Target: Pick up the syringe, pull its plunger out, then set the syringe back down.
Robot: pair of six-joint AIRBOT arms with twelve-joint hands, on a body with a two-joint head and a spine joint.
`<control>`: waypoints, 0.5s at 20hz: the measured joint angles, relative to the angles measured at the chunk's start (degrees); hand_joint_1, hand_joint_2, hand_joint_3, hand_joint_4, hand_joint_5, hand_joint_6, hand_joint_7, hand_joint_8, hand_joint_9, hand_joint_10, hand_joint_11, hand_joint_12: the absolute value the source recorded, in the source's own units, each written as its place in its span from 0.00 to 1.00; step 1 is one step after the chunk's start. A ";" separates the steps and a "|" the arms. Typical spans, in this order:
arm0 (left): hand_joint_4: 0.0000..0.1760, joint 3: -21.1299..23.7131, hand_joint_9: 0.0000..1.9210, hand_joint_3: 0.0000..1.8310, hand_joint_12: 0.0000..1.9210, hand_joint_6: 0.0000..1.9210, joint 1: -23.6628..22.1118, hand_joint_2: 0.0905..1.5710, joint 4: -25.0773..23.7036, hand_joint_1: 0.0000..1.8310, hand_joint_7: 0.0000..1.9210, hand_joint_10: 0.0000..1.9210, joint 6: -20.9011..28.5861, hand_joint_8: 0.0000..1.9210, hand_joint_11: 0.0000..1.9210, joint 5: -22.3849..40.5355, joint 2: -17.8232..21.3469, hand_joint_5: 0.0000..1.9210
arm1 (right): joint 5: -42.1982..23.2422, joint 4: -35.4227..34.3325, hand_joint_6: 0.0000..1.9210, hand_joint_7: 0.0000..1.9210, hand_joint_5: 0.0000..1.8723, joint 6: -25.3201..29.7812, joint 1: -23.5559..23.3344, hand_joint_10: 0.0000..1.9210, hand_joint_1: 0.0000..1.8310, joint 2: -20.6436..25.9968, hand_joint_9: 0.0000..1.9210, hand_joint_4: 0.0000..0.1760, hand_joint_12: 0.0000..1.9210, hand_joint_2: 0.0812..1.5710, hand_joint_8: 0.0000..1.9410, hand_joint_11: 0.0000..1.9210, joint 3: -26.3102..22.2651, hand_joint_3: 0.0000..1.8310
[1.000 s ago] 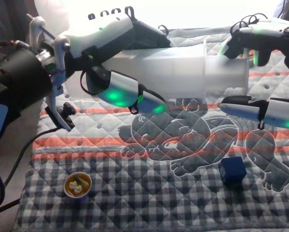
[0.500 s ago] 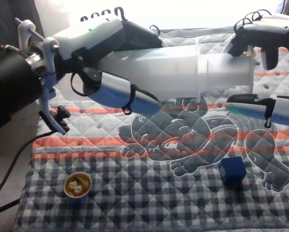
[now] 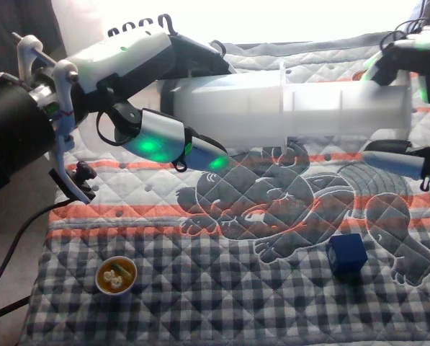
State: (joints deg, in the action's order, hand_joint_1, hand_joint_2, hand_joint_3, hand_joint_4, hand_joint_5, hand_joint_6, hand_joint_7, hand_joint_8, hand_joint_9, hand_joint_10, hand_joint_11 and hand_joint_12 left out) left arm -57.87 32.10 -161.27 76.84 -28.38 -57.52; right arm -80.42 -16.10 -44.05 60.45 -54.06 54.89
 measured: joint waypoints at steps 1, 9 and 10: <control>0.00 0.00 0.19 0.00 1.00 0.53 0.02 0.80 0.33 0.65 0.29 0.97 0.15 0.93 0.18 -0.13 0.07 0.44 | -0.20 -0.48 0.62 0.37 0.40 0.00 0.00 0.96 0.65 0.00 0.36 0.00 1.00 0.79 0.85 0.38 0.00 0.01; 0.00 0.00 0.20 0.00 1.00 0.53 0.57 0.79 1.20 0.65 0.29 0.93 0.74 0.90 0.19 -0.57 0.59 0.45 | -2.73 -5.88 0.61 0.40 0.38 -0.79 1.27 0.97 0.66 0.28 0.40 0.00 1.00 0.79 0.84 0.41 0.02 0.00; 0.00 -0.02 0.22 0.00 1.00 0.54 0.59 0.80 1.33 0.65 0.28 0.99 0.59 0.94 0.23 -0.79 0.63 0.43 | -2.82 -6.10 0.62 0.40 0.38 -0.90 1.27 0.96 0.66 0.31 0.40 0.00 1.00 0.79 0.83 0.40 0.02 0.00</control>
State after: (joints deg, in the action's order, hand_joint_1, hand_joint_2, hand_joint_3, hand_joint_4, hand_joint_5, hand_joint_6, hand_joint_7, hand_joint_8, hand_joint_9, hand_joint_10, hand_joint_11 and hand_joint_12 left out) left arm -57.89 32.69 -159.94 77.43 -29.17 -56.88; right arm -83.24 -22.20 -44.95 61.71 -53.76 54.92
